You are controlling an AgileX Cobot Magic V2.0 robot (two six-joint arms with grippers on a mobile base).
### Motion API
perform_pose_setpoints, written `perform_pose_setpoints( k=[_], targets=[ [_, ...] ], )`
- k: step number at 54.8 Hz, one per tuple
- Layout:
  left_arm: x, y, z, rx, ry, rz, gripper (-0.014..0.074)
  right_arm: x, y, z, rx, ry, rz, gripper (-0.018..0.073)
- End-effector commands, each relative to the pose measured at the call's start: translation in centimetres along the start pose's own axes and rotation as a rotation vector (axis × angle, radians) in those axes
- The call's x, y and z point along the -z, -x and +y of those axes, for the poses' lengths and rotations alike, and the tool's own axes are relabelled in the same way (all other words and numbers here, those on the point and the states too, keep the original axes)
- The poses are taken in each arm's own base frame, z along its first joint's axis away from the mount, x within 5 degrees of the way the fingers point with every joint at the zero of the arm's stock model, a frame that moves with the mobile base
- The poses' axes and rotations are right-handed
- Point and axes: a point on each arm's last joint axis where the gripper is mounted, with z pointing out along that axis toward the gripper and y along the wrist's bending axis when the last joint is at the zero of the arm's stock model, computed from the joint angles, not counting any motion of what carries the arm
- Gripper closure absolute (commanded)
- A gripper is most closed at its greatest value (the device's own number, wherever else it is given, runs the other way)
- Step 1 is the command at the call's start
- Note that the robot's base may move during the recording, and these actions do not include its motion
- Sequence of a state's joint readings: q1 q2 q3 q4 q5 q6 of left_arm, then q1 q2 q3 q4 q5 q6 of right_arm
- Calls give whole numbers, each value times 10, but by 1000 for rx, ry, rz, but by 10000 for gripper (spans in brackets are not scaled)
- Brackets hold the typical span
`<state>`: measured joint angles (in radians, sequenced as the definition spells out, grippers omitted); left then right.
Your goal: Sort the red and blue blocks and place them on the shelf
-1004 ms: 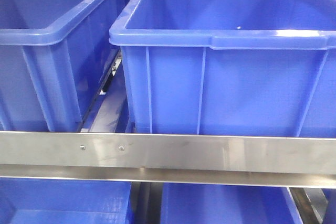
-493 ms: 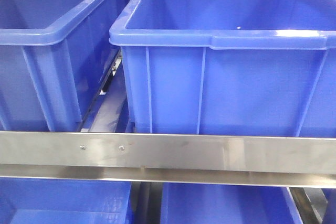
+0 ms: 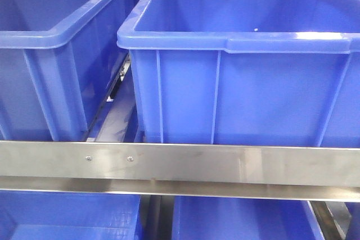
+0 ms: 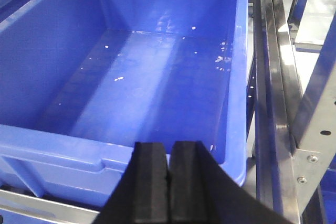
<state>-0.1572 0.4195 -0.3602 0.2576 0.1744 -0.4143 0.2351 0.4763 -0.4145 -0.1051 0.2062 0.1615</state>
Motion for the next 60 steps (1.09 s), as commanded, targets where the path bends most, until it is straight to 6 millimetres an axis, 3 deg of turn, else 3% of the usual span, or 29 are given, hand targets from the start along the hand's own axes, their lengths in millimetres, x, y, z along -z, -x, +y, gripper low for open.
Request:
perform_pose_setpoints(
  k=[1, 60],
  targets=[
    [2, 18, -6, -5, -48, -111, 513, 2, 16, 2, 17, 12, -106, 491],
    [2, 18, -6, -5, -48, -111, 513, 2, 16, 2, 17, 12, -107, 491]
  ],
)
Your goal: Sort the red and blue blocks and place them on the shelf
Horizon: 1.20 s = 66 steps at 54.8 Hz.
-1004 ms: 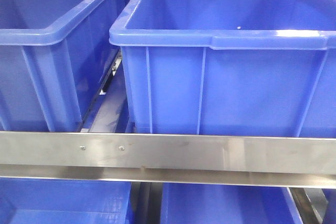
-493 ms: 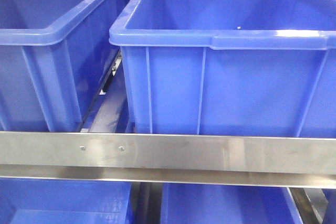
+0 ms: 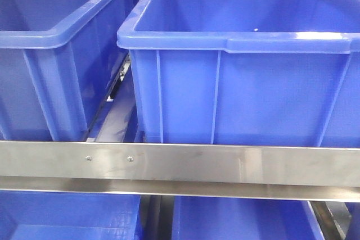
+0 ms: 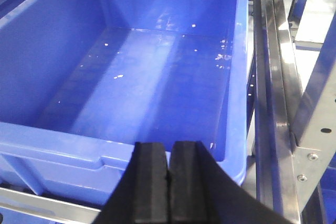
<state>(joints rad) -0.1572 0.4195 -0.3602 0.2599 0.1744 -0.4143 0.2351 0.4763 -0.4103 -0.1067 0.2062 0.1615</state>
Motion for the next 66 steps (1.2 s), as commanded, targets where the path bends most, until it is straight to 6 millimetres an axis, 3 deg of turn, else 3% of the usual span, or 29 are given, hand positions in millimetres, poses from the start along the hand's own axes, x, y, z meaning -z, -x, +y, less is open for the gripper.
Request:
perform_pose_setpoints(
  k=[1, 50, 66],
  targets=[
    [2, 18, -6, -3, -49, -111, 513, 3, 17, 2, 15, 13, -111, 491],
    [5, 16, -5, 8, -53, -128, 514, 3, 17, 2, 15, 13, -111, 491],
    [20, -42, 3, 48, -83, -192, 513, 3, 17, 2, 15, 13, -111, 491]
  ],
)
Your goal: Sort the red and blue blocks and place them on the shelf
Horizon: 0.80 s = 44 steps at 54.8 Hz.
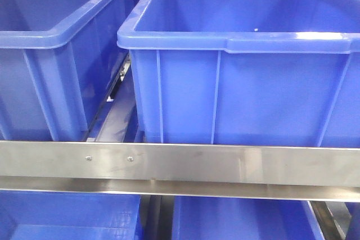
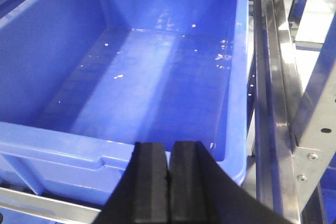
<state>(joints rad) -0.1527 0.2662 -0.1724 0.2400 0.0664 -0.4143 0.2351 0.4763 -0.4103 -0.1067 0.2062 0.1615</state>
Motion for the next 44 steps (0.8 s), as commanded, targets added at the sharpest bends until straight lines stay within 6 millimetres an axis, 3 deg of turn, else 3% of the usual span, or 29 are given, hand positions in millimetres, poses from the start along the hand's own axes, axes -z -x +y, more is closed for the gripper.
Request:
perform_pose_setpoints(
  k=[1, 15, 44],
  targets=[
    [8, -5, -1, 42, -48, -125, 513, 3, 17, 2, 15, 13, -111, 491],
    [20, -40, 5, 87, -68, -195, 513, 3, 17, 2, 15, 13, -111, 491],
    [21, -42, 5, 82, -67, -200, 513, 3, 17, 2, 15, 13, -113, 491]
  ],
)
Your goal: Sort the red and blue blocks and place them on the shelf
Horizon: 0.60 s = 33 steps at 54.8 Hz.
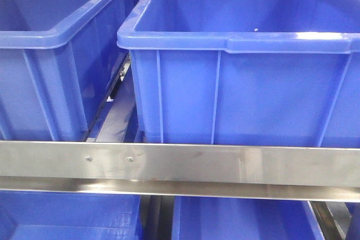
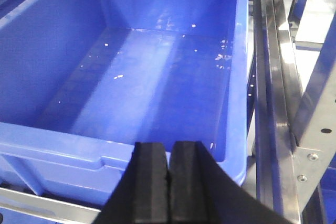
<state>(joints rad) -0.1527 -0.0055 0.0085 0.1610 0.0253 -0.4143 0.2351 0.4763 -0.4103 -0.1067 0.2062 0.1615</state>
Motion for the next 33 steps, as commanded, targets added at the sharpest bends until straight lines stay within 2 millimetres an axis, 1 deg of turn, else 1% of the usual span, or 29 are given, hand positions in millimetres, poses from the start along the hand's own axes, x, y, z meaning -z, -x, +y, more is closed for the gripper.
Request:
perform_pose_setpoints(
  k=[1, 8, 23, 33],
  targets=[
    [1, -1, -1, 0, -31, -73, 513, 3, 17, 2, 15, 13, -113, 491],
    [1, -1, -1, -14, -32, -75, 513, 3, 17, 2, 15, 13, -113, 491],
    [1, 0, -1, -163, -24, -85, 513, 3, 17, 2, 15, 13, -113, 491],
    [1, 1, -1, -189, -25, -91, 513, 3, 17, 2, 15, 13, -113, 491]
  ],
)
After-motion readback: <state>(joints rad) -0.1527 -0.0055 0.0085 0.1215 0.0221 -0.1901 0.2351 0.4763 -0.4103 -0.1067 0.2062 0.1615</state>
